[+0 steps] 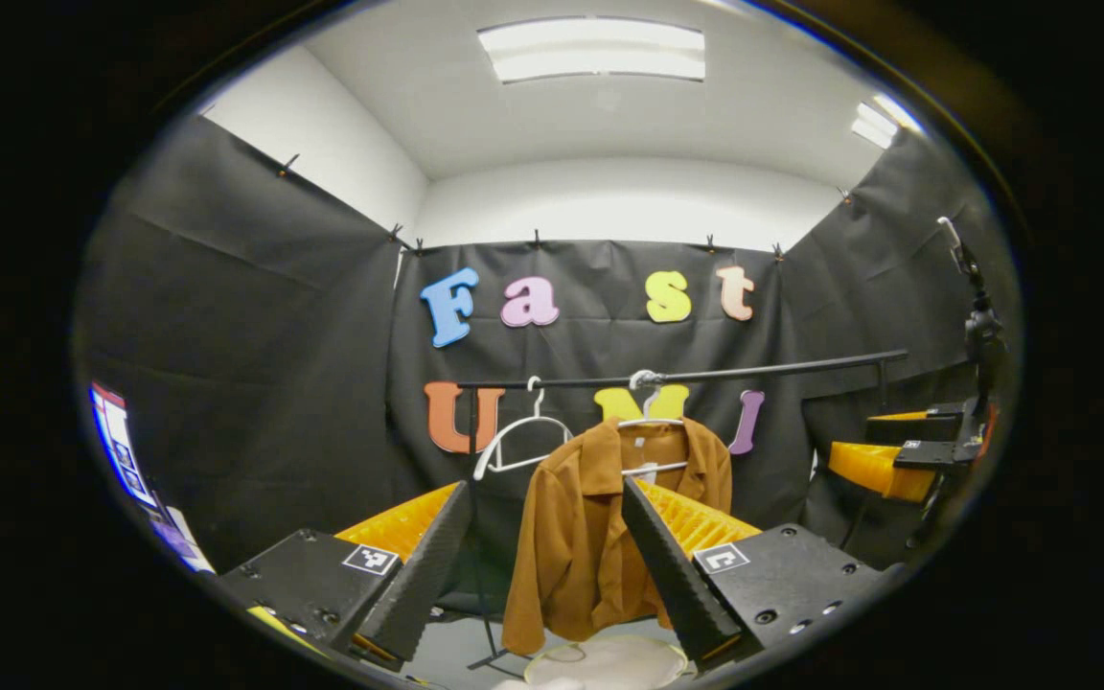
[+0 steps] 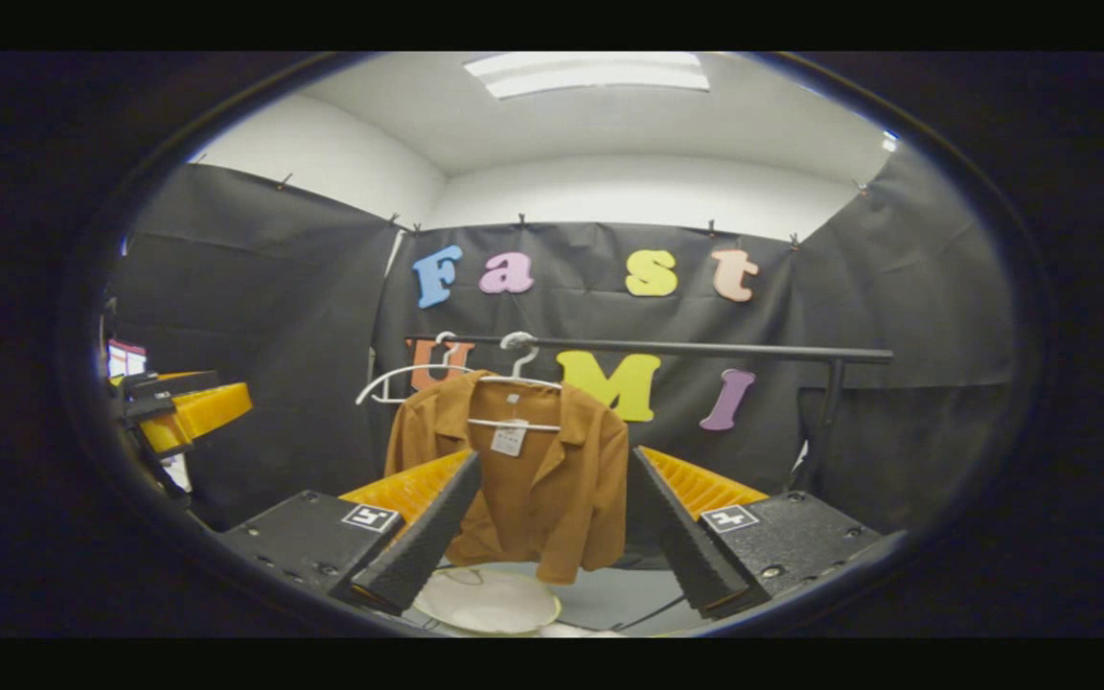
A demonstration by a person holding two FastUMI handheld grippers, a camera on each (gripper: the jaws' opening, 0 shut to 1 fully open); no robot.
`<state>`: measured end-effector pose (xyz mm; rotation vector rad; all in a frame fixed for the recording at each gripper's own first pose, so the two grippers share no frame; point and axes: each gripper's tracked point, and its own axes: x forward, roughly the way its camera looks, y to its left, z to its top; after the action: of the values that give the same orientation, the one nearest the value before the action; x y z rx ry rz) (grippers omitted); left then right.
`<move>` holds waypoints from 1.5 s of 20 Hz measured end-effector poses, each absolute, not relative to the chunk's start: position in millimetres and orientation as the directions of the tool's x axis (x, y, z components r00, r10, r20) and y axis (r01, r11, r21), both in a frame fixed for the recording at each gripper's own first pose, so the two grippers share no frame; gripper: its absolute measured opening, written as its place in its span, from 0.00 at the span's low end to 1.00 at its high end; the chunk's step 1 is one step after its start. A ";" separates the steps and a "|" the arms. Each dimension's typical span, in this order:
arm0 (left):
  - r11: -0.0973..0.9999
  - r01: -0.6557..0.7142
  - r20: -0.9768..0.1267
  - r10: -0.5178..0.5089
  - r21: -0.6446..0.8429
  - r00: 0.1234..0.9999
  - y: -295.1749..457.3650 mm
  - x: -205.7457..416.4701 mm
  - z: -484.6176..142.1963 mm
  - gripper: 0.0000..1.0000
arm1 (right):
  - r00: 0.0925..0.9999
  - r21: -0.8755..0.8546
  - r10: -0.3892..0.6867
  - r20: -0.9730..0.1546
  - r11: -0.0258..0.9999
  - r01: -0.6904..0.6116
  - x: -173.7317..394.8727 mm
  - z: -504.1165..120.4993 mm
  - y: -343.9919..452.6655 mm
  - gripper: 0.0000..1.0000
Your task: Grasp the clothes on the hanger with both hands and then place them into the laundry hamper below.
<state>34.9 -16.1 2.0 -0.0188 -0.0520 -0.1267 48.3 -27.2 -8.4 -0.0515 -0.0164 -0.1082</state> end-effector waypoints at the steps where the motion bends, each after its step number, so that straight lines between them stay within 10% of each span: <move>1: 0.991 0.132 0.044 -0.131 -0.021 0.990 -22.2 42.4 -5.7 1.00 | 0.994 -0.045 -0.105 0.002 0.993 0.105 58.1 -16.6 -31.9 1.00; 16: 0.982 0.185 -0.099 -0.188 -0.038 0.977 -129.2 210.0 -114.6 0.96 | 0.984 0.096 0.059 -0.167 0.994 -0.044 271.2 -100.0 -83.5 0.94; 30: 1.000 -0.025 -0.118 0.026 0.011 0.993 -109.2 300.7 -136.9 1.00 | 0.969 0.144 0.156 -0.194 0.981 -0.129 399.5 -126.6 -70.5 0.80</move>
<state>300.7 -109.2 -136.9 0.0097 0.1181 0.0254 399.5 -70.5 -126.6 0.1305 0.2063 0.1442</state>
